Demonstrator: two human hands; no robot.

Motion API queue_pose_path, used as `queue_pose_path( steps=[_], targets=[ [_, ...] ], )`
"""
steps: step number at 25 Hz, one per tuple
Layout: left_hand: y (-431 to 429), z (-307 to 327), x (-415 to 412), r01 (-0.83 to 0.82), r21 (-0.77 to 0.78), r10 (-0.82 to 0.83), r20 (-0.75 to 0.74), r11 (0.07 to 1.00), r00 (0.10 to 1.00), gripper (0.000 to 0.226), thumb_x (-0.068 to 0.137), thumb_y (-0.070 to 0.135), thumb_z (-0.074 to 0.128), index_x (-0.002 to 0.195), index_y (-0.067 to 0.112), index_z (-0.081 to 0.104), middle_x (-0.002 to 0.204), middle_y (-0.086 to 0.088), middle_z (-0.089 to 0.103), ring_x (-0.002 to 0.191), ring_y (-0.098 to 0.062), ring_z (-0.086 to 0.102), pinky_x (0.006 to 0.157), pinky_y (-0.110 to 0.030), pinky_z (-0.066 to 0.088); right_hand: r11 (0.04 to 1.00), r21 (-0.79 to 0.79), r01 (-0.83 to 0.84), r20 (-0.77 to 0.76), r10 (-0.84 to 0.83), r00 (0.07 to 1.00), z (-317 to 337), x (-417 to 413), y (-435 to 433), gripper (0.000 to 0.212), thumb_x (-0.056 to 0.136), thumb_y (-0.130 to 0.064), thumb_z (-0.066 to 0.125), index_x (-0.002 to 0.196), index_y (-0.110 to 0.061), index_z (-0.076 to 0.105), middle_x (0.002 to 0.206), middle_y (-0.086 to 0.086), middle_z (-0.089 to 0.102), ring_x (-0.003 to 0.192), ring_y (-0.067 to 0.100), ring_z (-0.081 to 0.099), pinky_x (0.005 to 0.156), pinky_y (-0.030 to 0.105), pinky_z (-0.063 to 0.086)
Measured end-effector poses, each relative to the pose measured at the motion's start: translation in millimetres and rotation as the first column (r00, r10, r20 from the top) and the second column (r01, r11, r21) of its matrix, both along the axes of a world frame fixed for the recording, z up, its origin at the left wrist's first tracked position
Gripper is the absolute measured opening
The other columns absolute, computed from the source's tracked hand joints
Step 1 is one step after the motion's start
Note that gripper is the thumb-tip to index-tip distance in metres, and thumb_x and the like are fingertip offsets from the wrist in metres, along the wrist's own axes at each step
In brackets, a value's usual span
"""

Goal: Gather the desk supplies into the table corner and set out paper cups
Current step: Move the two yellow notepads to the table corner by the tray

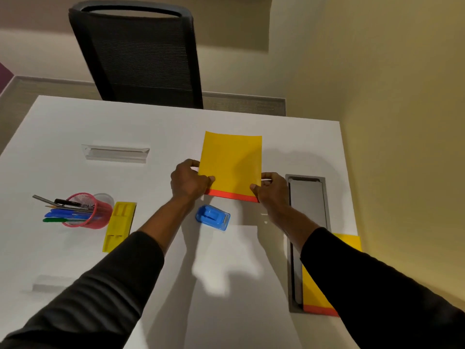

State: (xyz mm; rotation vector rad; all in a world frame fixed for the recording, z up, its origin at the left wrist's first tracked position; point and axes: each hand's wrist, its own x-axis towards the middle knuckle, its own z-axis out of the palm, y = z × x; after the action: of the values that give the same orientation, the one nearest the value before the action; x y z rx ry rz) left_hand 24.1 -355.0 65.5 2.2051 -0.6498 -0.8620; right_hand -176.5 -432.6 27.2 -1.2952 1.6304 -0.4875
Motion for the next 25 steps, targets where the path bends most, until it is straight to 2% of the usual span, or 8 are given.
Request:
queue_pose_path(
  steps=[4, 7, 10, 13, 17, 21, 22, 25],
  targets=[
    [30, 9, -68, 0.141, 0.007, -0.141, 0.008, 0.990, 0.990, 0.044, 0.080, 0.027, 0.091, 0.120, 0.019, 0.075, 0.091, -0.003, 0.076, 0.080, -0.021, 0.071, 0.085, -0.038, 0.060, 0.994, -0.062, 0.090, -0.060, -0.094, 0.994, 22, -84, 37, 0.043, 0.079, -0.012, 0.087, 0.117, -0.015, 0.067, 0.099, 0.002, 0.073, 0.087, 0.020, 0.072, 0.072, 0.037, 0.063],
    [51, 1, -122, 0.242, 0.011, -0.241, -0.052, 0.970, 0.969, 0.038, 0.081, 0.022, 0.089, 0.117, 0.013, 0.079, 0.090, -0.006, 0.080, 0.084, -0.024, 0.076, 0.089, -0.044, 0.063, 0.989, -0.063, 0.134, -0.138, -0.142, 0.980, 25, -154, 64, 0.041, 0.078, -0.009, 0.087, 0.115, -0.017, 0.069, 0.098, 0.001, 0.073, 0.086, 0.022, 0.073, 0.071, 0.041, 0.064],
    [67, -10, -171, 0.303, 0.061, -0.299, -0.066, 0.951, 0.952, 0.035, 0.080, 0.026, 0.089, 0.112, 0.013, 0.081, 0.102, -0.010, 0.081, 0.096, -0.028, 0.076, 0.093, -0.047, 0.061, 0.986, -0.041, 0.162, -0.225, -0.167, 0.960, 22, -204, 83, 0.041, 0.078, -0.006, 0.086, 0.112, -0.020, 0.069, 0.095, 0.005, 0.075, 0.084, 0.026, 0.074, 0.070, 0.050, 0.064],
    [87, -17, -225, 0.383, 0.086, -0.375, -0.095, 0.920, 0.922, 0.039, 0.083, 0.034, 0.086, 0.113, 0.010, 0.079, 0.110, -0.013, 0.080, 0.107, -0.033, 0.073, 0.096, -0.049, 0.059, 0.987, -0.021, 0.160, -0.357, -0.157, 0.921, 19, -252, 104, 0.043, 0.079, -0.009, 0.086, 0.118, -0.016, 0.068, 0.104, 0.008, 0.074, 0.091, 0.029, 0.073, 0.078, 0.049, 0.063],
    [104, -28, -270, 0.386, 0.095, -0.365, -0.183, 0.918, 0.913, 0.028, 0.086, 0.037, 0.083, 0.091, 0.010, 0.076, 0.099, -0.015, 0.078, 0.097, -0.033, 0.071, 0.089, -0.051, 0.060, 0.986, 0.026, 0.166, -0.473, -0.134, 0.871, 10, -290, 131, 0.046, 0.081, -0.010, 0.084, 0.123, -0.011, 0.066, 0.115, 0.011, 0.074, 0.102, 0.033, 0.070, 0.084, 0.043, 0.059],
    [110, -44, -303, 0.389, 0.187, -0.351, -0.207, 0.902, 0.913, 0.047, 0.080, 0.045, 0.085, 0.086, 0.000, 0.069, 0.081, -0.016, 0.068, 0.079, -0.033, 0.067, 0.078, -0.051, 0.060, 0.992, 0.044, 0.115, -0.571, -0.070, 0.818, 1, -303, 145, 0.038, 0.085, -0.007, 0.075, 0.122, -0.009, 0.066, 0.115, 0.012, 0.073, 0.104, 0.035, 0.069, 0.079, 0.037, 0.054],
    [110, -48, -310, 0.393, 0.197, -0.355, -0.201, 0.898, 0.913, 0.051, 0.078, 0.048, 0.085, 0.087, 0.001, 0.068, 0.084, -0.017, 0.067, 0.079, -0.033, 0.067, 0.078, -0.051, 0.060, 0.994, 0.038, 0.100, -0.595, -0.058, 0.802, -2, -303, 147, 0.037, 0.086, -0.006, 0.073, 0.122, -0.008, 0.066, 0.116, 0.013, 0.072, 0.106, 0.035, 0.069, 0.080, 0.038, 0.055],
    [111, -50, -325, 0.437, 0.257, -0.397, -0.195, 0.862, 0.897, 0.062, 0.081, 0.060, 0.079, 0.103, 0.004, 0.067, 0.114, -0.017, 0.063, 0.098, -0.034, 0.067, 0.087, -0.045, 0.059, 0.999, 0.027, 0.046, -0.669, -0.016, 0.743, -5, -299, 153, 0.033, 0.090, -0.004, 0.064, 0.123, -0.004, 0.063, 0.120, 0.016, 0.067, 0.111, 0.037, 0.065, 0.086, 0.043, 0.055]
  ],
)
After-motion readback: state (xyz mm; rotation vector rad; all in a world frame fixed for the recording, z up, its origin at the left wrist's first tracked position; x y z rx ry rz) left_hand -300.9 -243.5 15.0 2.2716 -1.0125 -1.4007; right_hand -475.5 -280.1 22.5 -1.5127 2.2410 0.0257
